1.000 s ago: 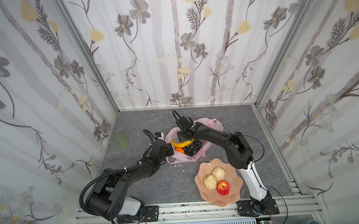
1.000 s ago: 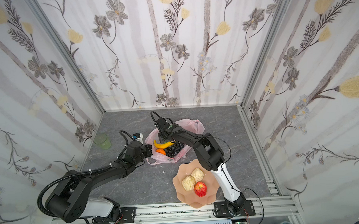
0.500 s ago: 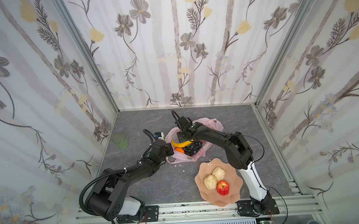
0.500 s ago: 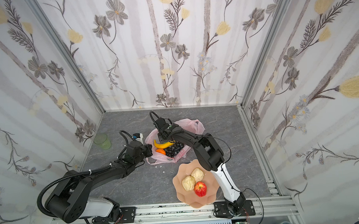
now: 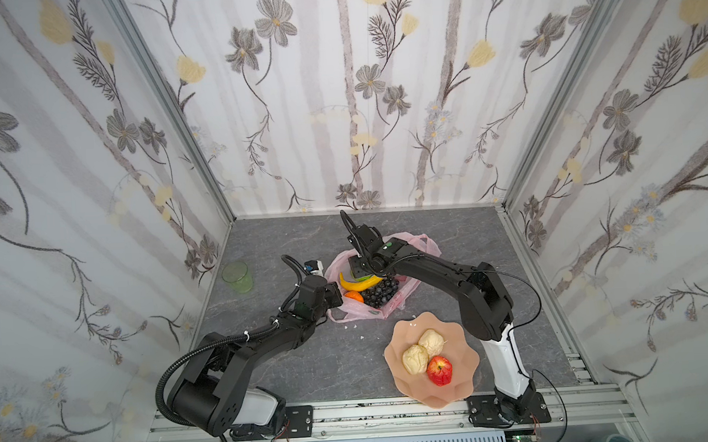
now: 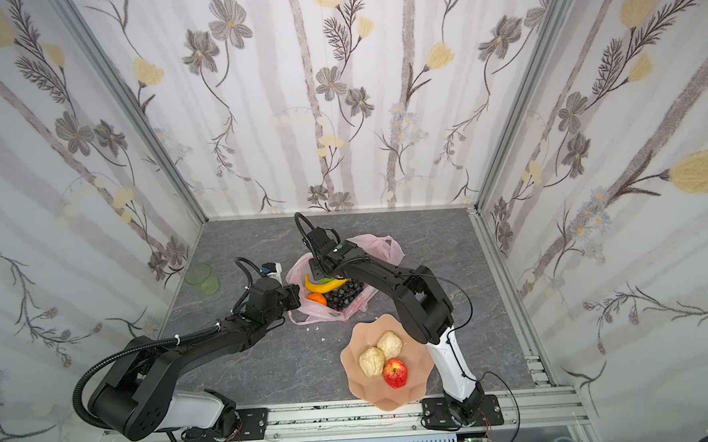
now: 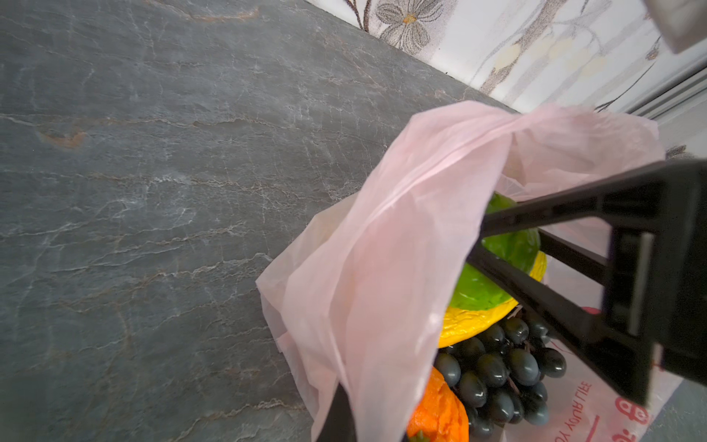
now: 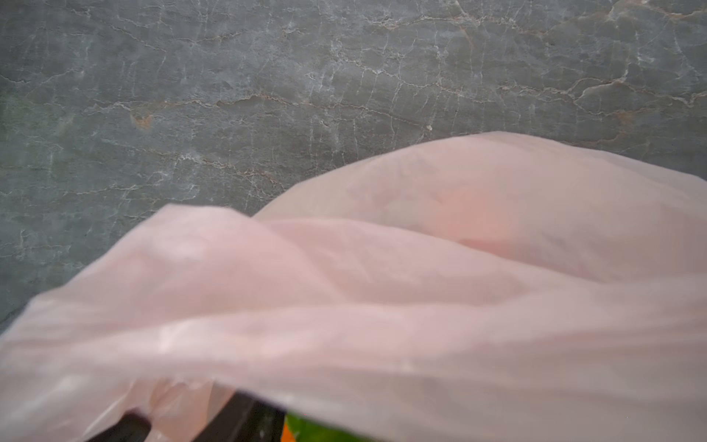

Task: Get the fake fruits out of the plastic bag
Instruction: 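Grasp the green round fruit with the right gripper and lift, then carry the green fruit with the right gripper over the peach bowl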

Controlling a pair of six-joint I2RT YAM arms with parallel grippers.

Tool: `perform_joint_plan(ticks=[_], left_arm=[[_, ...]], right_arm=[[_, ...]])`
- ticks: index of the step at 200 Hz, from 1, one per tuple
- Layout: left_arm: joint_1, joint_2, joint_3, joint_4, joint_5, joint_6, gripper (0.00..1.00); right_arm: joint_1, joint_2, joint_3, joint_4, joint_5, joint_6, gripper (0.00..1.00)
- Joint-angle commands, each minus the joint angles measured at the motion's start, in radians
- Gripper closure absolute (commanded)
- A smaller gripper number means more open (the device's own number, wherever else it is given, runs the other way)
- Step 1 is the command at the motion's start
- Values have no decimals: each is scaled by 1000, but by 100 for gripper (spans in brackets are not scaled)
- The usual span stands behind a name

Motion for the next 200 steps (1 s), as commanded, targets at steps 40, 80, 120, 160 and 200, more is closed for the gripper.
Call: perform_joint_plan(ticks=[40, 80, 120, 160, 200], left_arm=[[1, 1, 8, 10, -9, 3, 93], [1, -3, 8, 10, -7, 2, 93], [0, -4, 8, 9, -13, 3, 93], [1, 2, 10, 9, -14, 3, 93], [1, 9, 11, 9, -14, 2, 93]], right_arm=[[9, -285, -242, 95, -18, 21, 44], [9, -460, -399, 110, 4, 48, 45], [11, -653, -571, 88, 34, 90, 45], [19, -846, -732, -7, 75, 150, 45], [34, -1014, -868, -123, 108, 233, 45]])
